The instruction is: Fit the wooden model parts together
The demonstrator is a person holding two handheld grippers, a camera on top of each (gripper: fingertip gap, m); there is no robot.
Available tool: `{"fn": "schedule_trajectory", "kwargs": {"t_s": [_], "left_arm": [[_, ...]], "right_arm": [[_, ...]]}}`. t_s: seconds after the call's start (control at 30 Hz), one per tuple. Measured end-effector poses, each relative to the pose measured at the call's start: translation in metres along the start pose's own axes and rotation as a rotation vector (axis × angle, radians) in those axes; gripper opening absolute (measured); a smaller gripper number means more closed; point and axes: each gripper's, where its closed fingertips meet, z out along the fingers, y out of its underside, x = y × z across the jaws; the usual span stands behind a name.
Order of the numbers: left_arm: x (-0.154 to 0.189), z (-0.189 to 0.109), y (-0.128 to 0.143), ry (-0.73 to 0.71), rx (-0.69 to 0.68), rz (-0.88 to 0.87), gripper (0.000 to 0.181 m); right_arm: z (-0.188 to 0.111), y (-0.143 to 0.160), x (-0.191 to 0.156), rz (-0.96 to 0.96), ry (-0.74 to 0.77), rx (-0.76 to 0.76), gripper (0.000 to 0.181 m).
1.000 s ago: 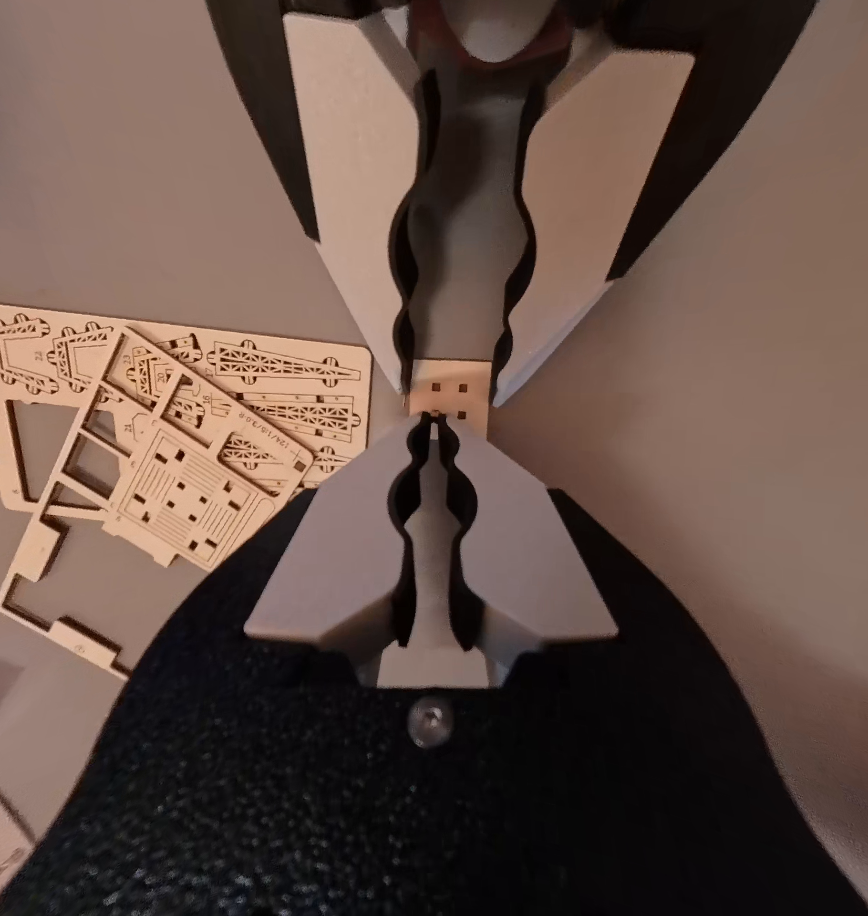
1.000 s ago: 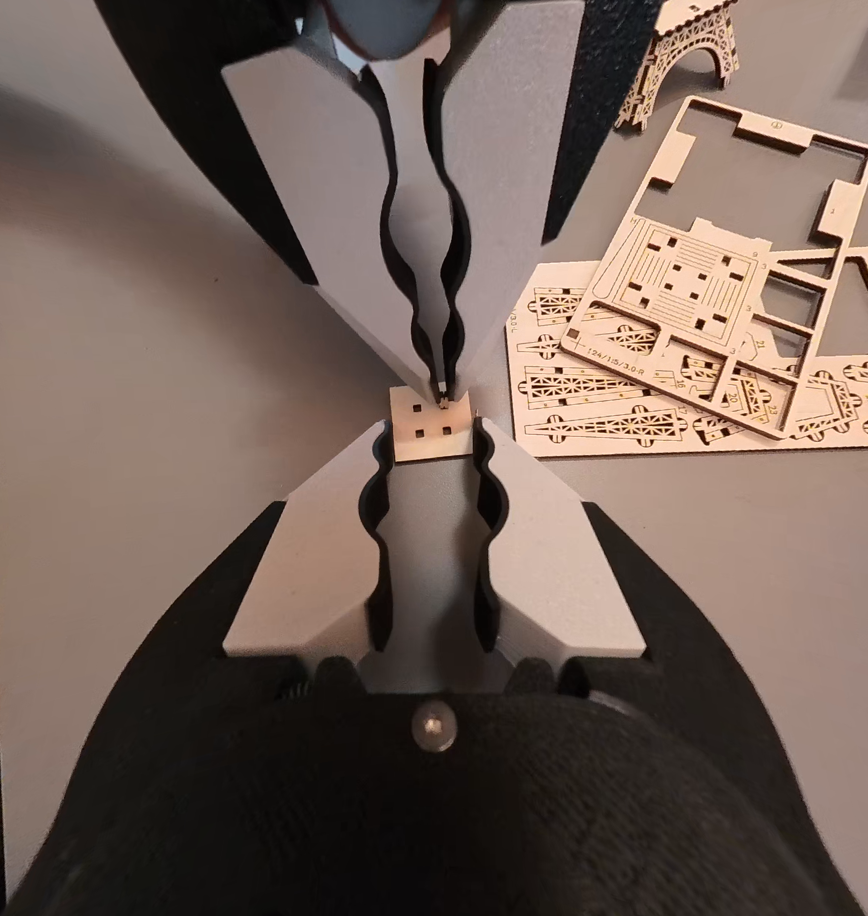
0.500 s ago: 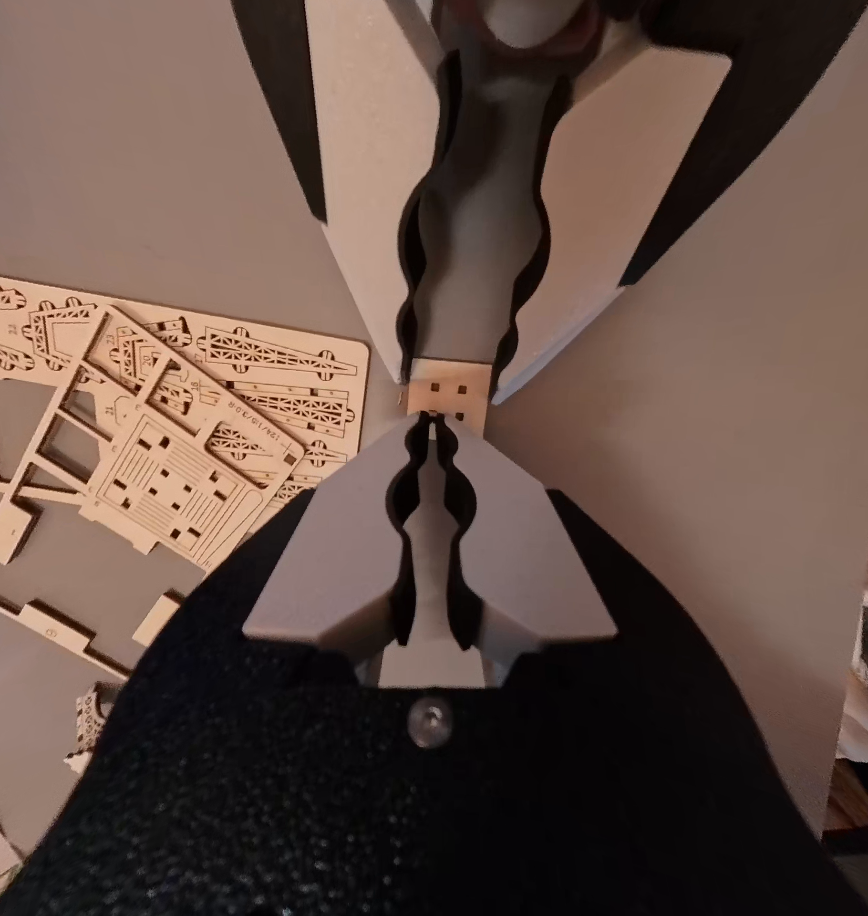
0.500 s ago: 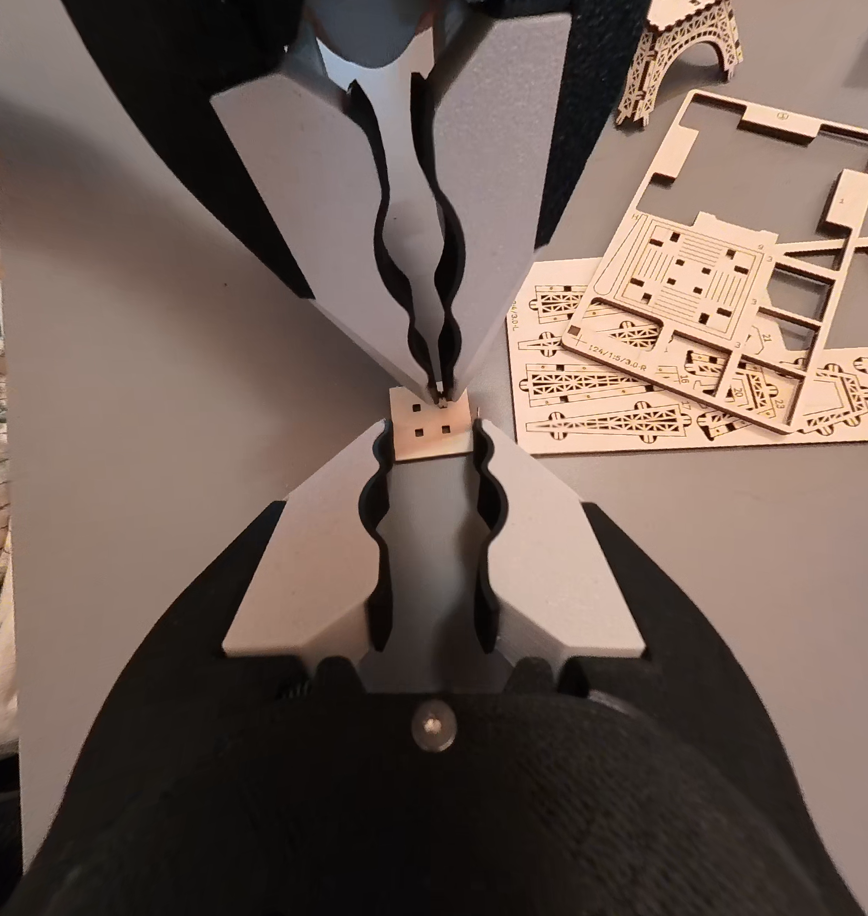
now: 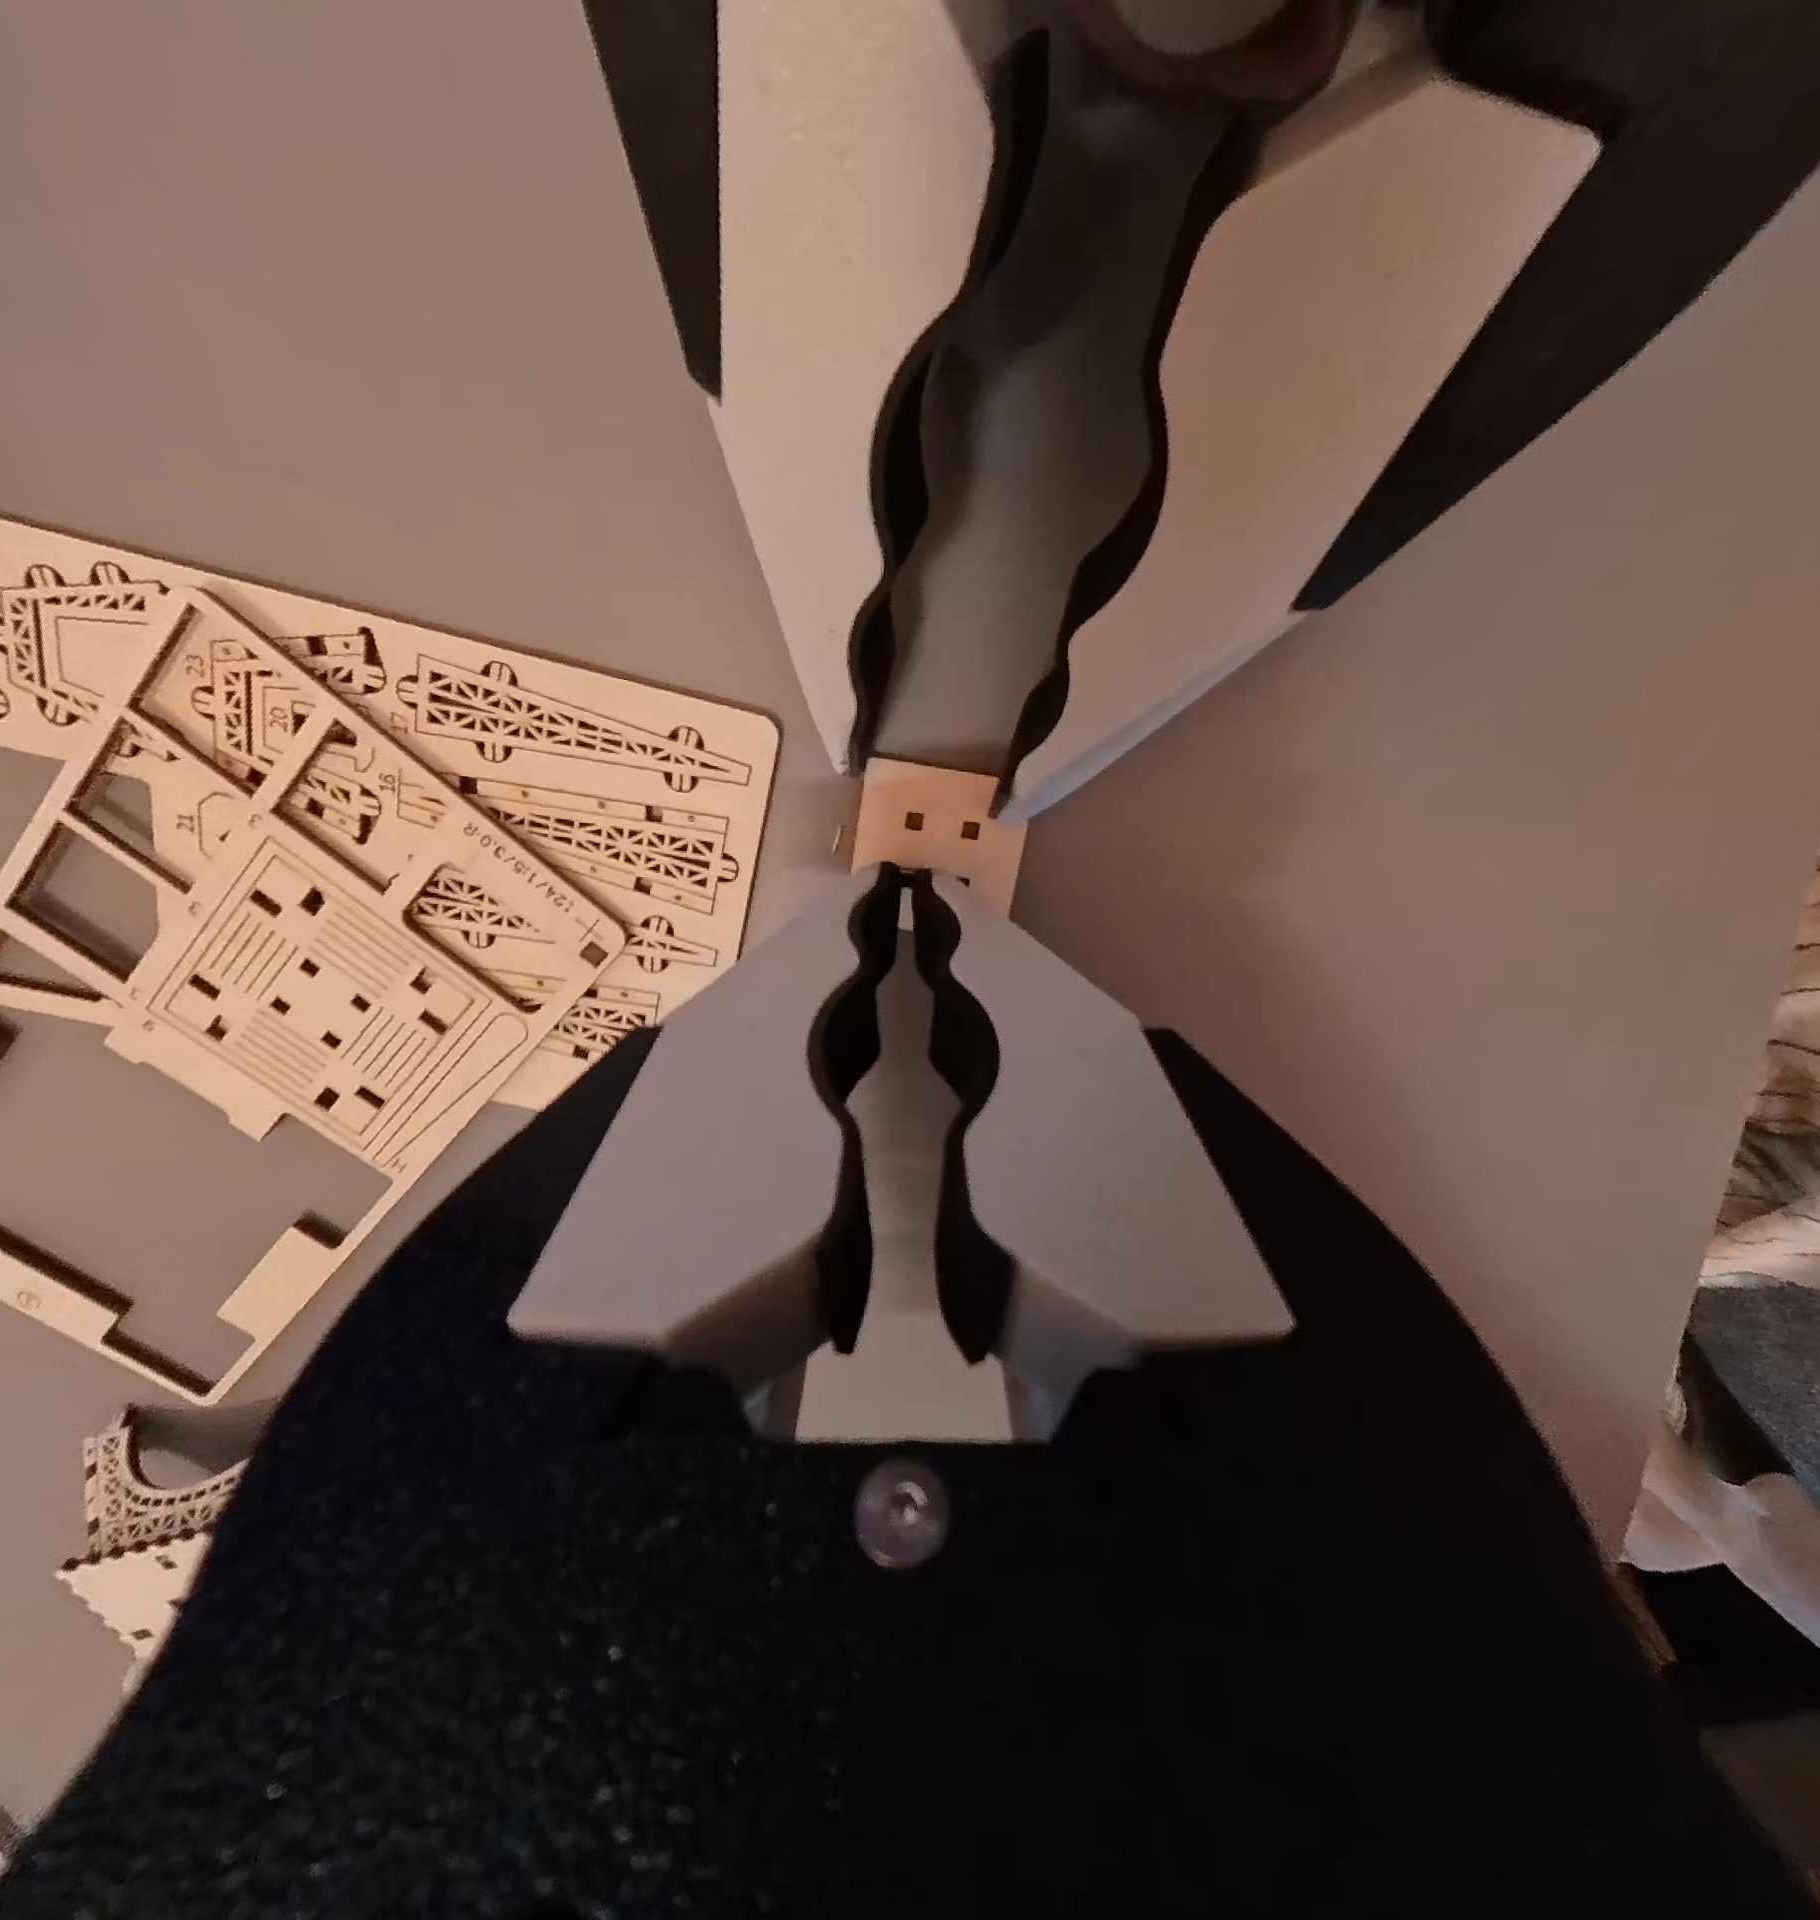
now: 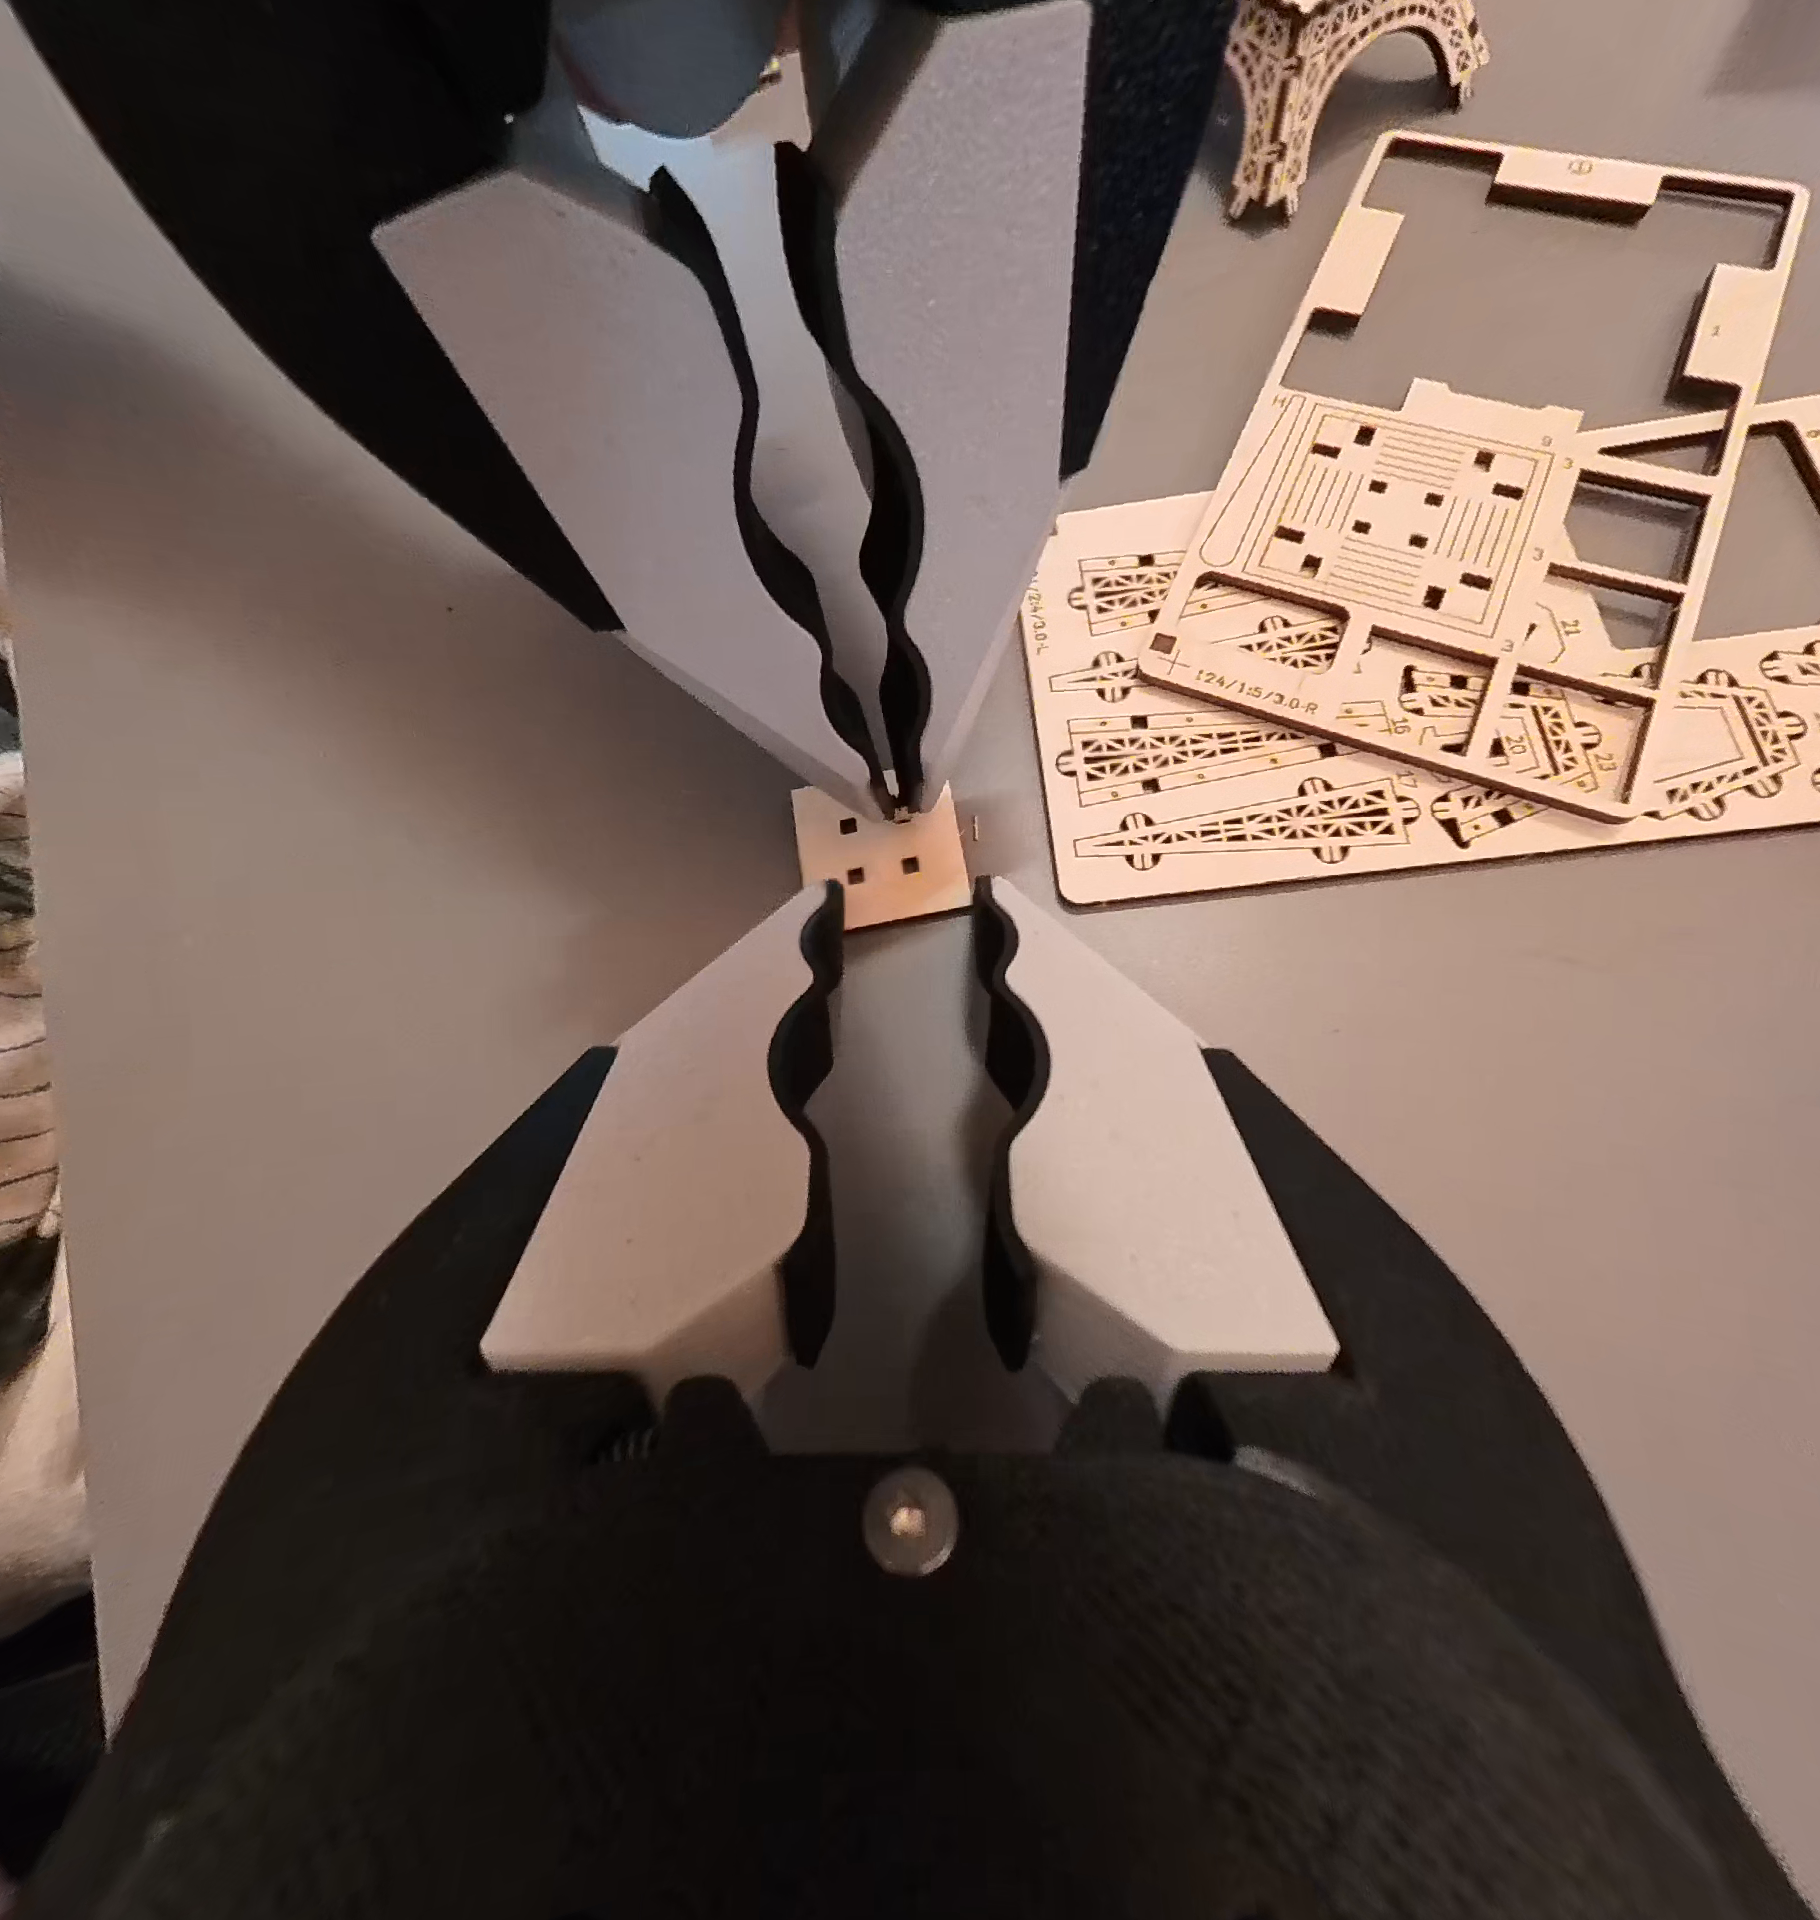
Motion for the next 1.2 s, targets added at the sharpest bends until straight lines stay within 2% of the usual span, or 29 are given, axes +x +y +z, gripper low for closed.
{"fn": "schedule_trajectory", "kwargs": {"t_s": [0.2,0.3,0.53,0.67,0.8,0.97,1.2], "left_arm": [[0.001,0.004,-0.004,0.005,0.032,-0.021,0.001],[0.0,0.003,-0.005,-0.026,0.058,0.033,0.0],[0.0,-0.002,-0.001,-0.095,0.278,0.036,0.001],[0.0,-0.006,0.002,-0.128,0.45,0.054,0.001],[0.0,-0.002,0.007,-0.14,0.527,0.071,0.002],[0.0,-0.003,0.007,-0.134,0.554,0.089,0.002],[0.0,-0.008,0.004,-0.119,0.547,0.152,0.007]], "right_arm": [[0.0,0.0,0.001,-0.001,0.006,0.0,0.022],[0.0,0.0,0.001,0.002,0.009,0.0,0.021],[0.0,0.0,0.0,-0.006,0.004,-0.001,0.023],[0.0,0.0,-0.008,-0.041,-0.034,-0.002,0.039],[0.002,0.0,-0.012,-0.095,-0.031,-0.01,0.049],[0.014,-0.008,-0.007,-0.155,0.023,-0.018,0.057],[0.018,-0.011,-0.009,-0.152,0.007,-0.018,0.041]]}}
